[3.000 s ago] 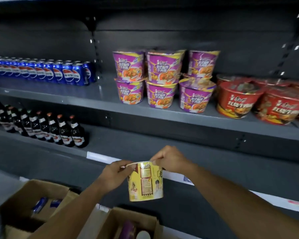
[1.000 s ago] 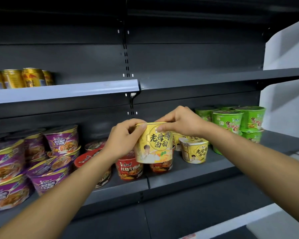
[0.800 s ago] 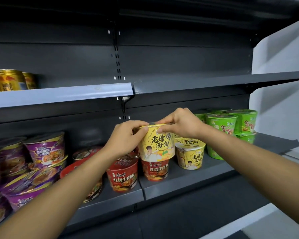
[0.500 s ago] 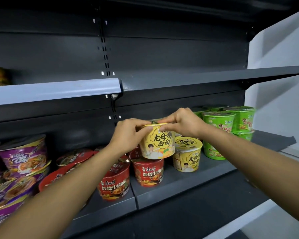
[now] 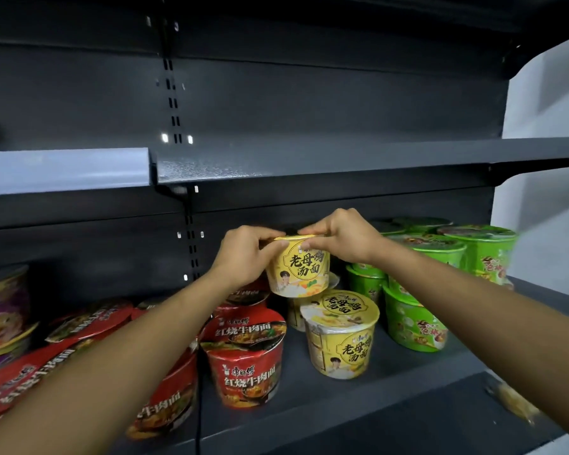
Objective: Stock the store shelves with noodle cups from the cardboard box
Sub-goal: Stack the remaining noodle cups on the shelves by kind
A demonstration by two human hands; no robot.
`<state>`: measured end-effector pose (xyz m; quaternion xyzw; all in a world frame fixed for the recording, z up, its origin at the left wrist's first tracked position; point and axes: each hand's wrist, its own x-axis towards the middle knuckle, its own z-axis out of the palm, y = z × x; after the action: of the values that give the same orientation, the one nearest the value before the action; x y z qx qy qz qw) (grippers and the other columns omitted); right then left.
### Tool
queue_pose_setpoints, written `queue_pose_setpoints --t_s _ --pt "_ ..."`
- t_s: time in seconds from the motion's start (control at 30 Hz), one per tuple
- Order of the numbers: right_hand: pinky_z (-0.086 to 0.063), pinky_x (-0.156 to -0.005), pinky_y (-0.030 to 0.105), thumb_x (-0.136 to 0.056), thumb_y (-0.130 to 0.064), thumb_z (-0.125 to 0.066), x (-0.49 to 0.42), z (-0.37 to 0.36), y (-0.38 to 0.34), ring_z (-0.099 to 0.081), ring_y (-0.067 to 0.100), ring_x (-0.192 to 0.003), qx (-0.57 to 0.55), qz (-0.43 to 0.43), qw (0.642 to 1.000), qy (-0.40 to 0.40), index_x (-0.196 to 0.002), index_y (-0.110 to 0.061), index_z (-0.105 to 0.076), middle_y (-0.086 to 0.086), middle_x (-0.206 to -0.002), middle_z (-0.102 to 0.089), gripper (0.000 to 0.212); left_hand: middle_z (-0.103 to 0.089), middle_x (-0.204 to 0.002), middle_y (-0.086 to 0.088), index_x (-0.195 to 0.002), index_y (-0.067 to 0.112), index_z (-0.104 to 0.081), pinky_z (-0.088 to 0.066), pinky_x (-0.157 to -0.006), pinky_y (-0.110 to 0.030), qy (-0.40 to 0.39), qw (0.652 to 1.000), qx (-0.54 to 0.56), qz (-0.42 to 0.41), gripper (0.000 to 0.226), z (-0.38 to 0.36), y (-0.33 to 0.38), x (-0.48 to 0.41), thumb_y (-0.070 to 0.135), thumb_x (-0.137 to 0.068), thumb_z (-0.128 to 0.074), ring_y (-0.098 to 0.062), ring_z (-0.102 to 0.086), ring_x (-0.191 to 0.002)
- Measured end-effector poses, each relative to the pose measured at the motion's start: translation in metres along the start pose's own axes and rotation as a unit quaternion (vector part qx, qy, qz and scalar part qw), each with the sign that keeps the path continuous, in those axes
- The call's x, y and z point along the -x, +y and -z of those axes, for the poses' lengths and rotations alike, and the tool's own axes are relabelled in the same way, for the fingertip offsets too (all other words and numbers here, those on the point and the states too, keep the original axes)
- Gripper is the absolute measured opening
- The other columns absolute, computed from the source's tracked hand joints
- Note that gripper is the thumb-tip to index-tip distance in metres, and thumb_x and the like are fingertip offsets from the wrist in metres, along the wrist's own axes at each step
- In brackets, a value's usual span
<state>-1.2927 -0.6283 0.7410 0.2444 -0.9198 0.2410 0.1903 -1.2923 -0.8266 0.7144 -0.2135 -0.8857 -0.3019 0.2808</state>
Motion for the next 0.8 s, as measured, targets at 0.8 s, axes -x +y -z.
queue_pose_setpoints --t_s 0.8 --pt "-0.032 -0.052 0.008 -0.089 -0.043 -0.06 -0.036 -0.024 0.084 -0.048 0.015 -0.085 0.025 -0.084 0.994 -0.07 -0.068 -0.028 -0.054 -0.009 -0.071 -0.05 0.026 -0.066 -0.119 0.0 -0.123 0.017 -0.062 -0.038 -0.08 -0.015 -0.038 0.994 -0.043 0.091 0.032 -0.079 -0.013 -0.045 0.031 -0.095 -0.055 -0.017 -0.059 -0.109"
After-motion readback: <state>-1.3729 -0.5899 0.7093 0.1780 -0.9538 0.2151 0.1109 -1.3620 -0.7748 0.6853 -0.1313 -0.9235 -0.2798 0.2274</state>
